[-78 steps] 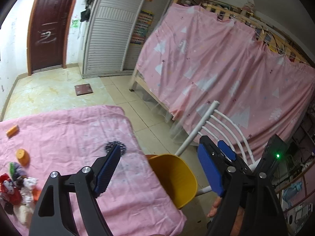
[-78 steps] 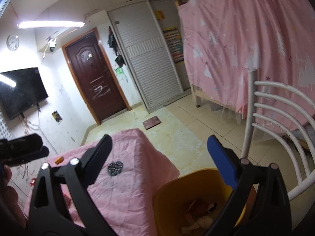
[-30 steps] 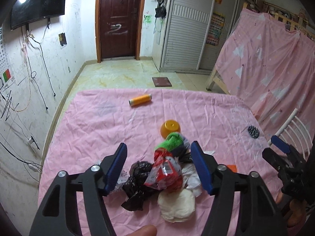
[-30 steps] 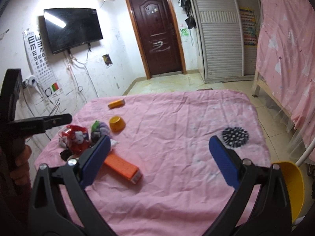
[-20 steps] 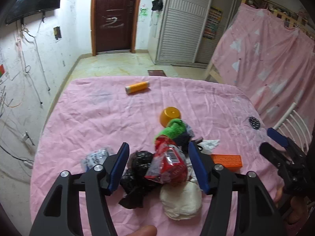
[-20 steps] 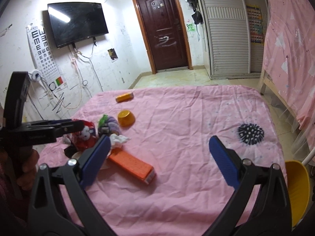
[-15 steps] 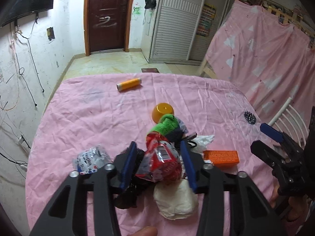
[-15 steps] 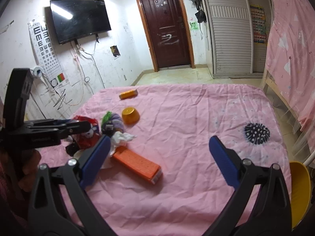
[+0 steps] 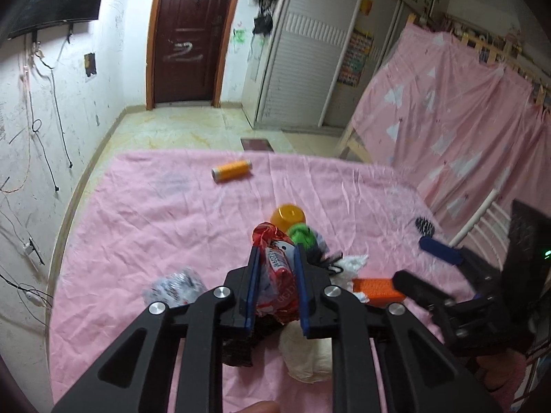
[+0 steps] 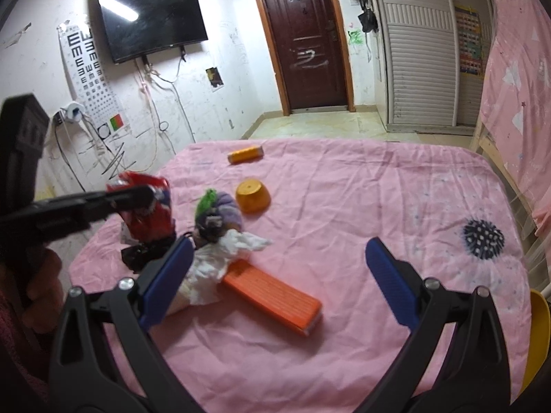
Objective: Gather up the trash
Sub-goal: 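Lower the left gripper onto the red plastic bag and close on it, then hold the red bag in the left gripper while the right grasps the green-purple toy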
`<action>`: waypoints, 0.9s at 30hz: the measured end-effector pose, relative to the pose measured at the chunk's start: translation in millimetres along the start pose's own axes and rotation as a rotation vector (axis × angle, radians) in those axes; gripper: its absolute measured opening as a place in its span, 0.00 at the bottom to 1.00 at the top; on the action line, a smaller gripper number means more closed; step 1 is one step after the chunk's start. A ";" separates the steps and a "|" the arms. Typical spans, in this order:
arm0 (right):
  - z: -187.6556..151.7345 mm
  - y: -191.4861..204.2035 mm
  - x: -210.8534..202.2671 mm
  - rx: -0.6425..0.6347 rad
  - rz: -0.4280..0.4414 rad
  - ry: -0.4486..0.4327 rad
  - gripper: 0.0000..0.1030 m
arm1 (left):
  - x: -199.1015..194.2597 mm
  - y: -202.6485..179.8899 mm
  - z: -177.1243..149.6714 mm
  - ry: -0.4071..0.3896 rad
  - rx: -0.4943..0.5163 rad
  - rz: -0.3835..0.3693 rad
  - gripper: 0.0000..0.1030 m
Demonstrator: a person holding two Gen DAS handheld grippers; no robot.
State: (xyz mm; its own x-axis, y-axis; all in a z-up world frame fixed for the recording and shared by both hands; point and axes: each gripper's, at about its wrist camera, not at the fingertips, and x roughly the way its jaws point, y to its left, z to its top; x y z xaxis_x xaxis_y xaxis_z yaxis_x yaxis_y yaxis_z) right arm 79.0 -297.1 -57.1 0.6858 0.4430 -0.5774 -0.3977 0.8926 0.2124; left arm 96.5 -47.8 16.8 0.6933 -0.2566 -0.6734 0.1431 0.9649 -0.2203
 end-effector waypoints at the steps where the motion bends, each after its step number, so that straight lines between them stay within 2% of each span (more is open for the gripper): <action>1: 1.3 2.3 1.8 -0.004 0.004 0.001 0.94 | -2.8 2.4 1.4 -0.009 -0.006 0.001 0.11; 10: 25.1 25.0 31.9 -0.014 0.084 0.030 0.94 | -21.4 30.9 7.4 -0.063 -0.056 0.020 0.11; 18: 40.9 50.1 78.2 -0.064 0.090 0.129 0.93 | -21.5 51.2 7.4 -0.070 -0.083 0.014 0.11; 19: 41.4 52.5 83.7 -0.069 0.088 0.143 0.91 | -20.9 53.0 7.3 -0.070 -0.085 0.013 0.11; 20: 42.2 55.4 89.9 -0.076 0.086 0.158 0.81 | -20.3 55.1 7.3 -0.072 -0.086 0.013 0.11; 22: 42.9 57.7 98.1 -0.080 0.072 0.179 0.68 | -19.4 57.2 7.3 -0.074 -0.090 0.014 0.11; 25: 41.7 58.4 106.5 -0.086 0.053 0.198 0.57 | -18.4 61.8 6.6 -0.074 -0.093 0.013 0.11; 27: 39.8 58.9 110.1 -0.088 0.050 0.208 0.45 | -16.6 64.3 6.2 -0.071 -0.098 0.011 0.11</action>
State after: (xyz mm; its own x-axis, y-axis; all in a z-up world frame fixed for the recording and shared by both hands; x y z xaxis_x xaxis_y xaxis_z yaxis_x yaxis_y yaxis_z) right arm 155.3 -192.4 -76.8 0.5272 0.4515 -0.7198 -0.4860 0.8551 0.1804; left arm 98.6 18.8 18.2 0.7432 -0.2380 -0.6254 0.0679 0.9566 -0.2833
